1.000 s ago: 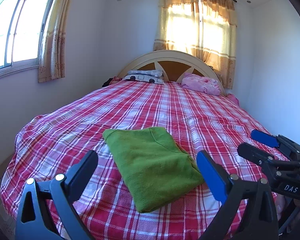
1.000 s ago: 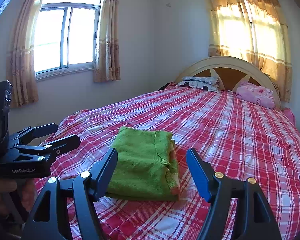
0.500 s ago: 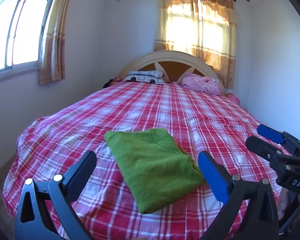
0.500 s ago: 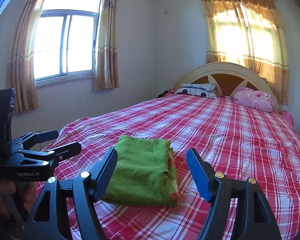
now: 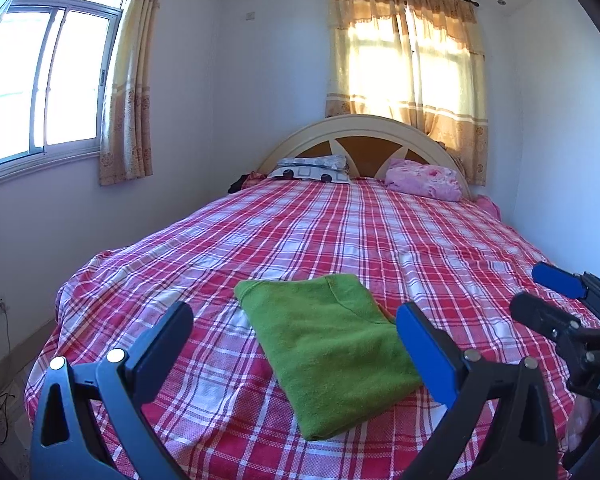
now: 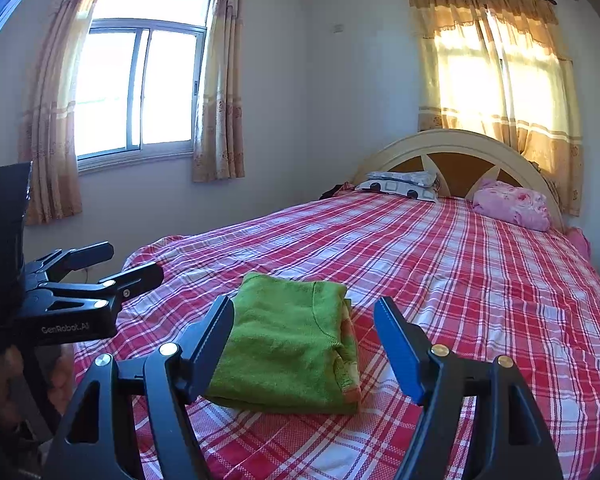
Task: Fold small clothes
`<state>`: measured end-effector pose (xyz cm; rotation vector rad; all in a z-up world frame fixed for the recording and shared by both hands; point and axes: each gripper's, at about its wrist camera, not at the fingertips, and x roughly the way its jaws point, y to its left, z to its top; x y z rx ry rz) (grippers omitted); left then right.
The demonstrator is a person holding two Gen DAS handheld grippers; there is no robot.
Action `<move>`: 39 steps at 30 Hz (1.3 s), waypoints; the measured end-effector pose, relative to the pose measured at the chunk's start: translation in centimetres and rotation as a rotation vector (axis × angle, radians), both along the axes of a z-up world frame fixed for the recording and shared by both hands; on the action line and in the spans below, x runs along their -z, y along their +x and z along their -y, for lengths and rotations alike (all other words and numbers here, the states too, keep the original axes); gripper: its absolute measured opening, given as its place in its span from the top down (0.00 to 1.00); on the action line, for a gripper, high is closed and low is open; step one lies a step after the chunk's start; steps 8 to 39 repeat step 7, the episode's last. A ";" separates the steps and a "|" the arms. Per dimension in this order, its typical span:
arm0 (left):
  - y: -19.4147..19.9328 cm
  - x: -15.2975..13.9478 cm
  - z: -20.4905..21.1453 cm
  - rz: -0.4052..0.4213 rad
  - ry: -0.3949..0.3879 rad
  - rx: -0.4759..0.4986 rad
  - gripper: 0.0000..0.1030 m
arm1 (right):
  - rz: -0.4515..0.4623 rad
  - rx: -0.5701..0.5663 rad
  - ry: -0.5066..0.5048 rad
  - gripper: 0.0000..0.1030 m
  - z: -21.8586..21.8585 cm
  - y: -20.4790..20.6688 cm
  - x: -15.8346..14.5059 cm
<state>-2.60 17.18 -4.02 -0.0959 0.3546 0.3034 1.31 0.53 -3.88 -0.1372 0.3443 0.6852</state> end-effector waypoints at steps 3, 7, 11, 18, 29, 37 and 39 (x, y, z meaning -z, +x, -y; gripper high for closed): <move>0.0 0.2 -0.2 0.002 -0.005 -0.005 0.00 | -0.003 -0.012 -0.008 0.29 -0.2 -0.1 0.2; -0.1 0.2 0.0 0.012 0.010 0.011 0.00 | -0.006 -0.017 -0.008 0.29 -0.3 -0.2 0.4; -0.1 0.2 0.0 0.012 0.010 0.011 0.00 | -0.006 -0.017 -0.008 0.29 -0.3 -0.2 0.4; -0.1 0.2 0.0 0.012 0.010 0.011 0.00 | -0.006 -0.017 -0.008 0.29 -0.3 -0.2 0.4; -0.1 0.2 0.0 0.012 0.010 0.011 0.00 | -0.006 -0.017 -0.008 0.29 -0.3 -0.2 0.4; -0.1 0.2 0.0 0.012 0.010 0.011 0.00 | -0.006 -0.017 -0.008 0.29 -0.3 -0.2 0.4; -0.1 0.2 0.0 0.012 0.010 0.011 0.00 | -0.006 -0.017 -0.008 0.29 -0.3 -0.2 0.4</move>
